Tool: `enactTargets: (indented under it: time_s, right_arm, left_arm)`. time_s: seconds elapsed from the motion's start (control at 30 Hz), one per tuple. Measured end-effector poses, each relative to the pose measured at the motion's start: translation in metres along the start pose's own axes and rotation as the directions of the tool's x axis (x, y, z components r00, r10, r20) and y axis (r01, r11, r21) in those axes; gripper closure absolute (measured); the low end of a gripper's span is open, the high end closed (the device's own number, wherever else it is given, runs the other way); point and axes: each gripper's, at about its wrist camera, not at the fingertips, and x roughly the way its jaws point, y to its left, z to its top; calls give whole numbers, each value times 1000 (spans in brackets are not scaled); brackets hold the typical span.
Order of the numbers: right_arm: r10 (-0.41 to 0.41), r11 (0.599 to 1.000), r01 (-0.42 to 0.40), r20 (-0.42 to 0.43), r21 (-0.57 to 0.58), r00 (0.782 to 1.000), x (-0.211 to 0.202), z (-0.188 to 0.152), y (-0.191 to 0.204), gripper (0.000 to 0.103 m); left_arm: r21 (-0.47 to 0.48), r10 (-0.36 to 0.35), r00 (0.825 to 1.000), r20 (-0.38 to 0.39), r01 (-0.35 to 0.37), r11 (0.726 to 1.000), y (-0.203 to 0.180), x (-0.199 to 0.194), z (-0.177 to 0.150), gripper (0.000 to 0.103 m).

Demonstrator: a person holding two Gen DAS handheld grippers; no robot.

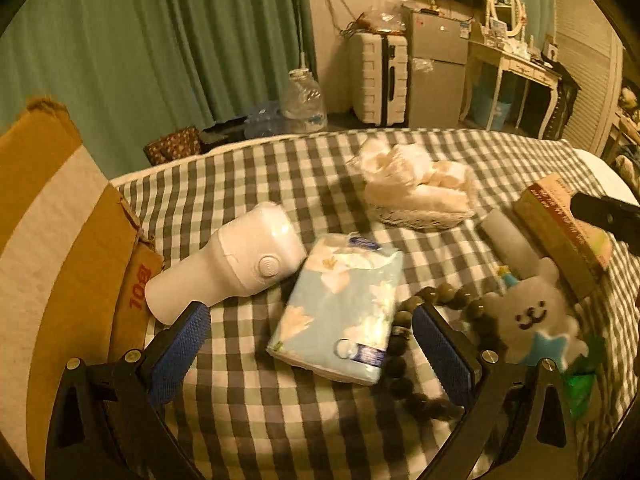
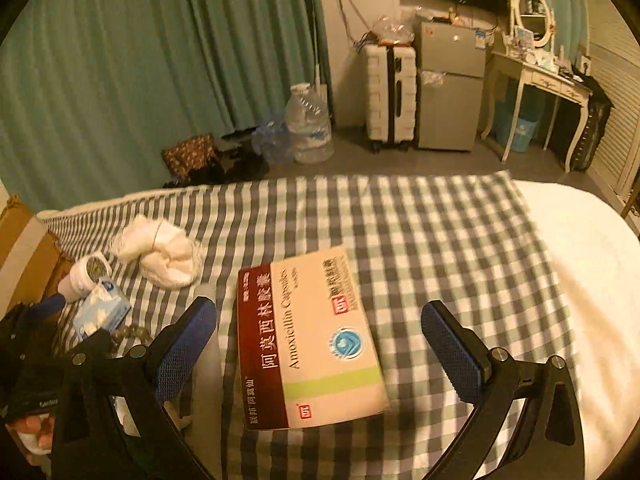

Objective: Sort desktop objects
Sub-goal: 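Grasp the blue floral tissue pack with the left gripper while the right grasps the Amoxicillin box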

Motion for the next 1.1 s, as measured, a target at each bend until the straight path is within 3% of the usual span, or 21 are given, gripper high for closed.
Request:
enactTargets:
  time_s: [0.2,0.37,0.43,0.53,0.7,1.1]
  right_arm:
    - [-17,999,15,-57,-38,998,16,-8,11,0]
    - [-99,991,84,-148,-100,984,35,-22,13,0]
    - [-103,991,89,-143,-102,984,34,-25,12,0]
    - [-110,990,96,-142,-102,984,28,-26,12,0]
    - [-115,991,105,-130,-79,985,19,-30,13,25]
    - [-109,992,102,-102,-70,989,2,-19,14,26]
  left_arm:
    - [-35,-37,999,-25,36,999,3,6,-4,1]
    - [-36,-90,996,-23,89,995,3,4,-6,23]
    - [-31,-105,994,-21,104,994,1,2,-6,39]
    - [-11,-104,994,-18,104,994,-4,1,-3,43]
    - [-3,-99,995,-19,99,995,-7,-2,4,45]
    - [19,-74,997,29,73,997,-7,-22,9,46]
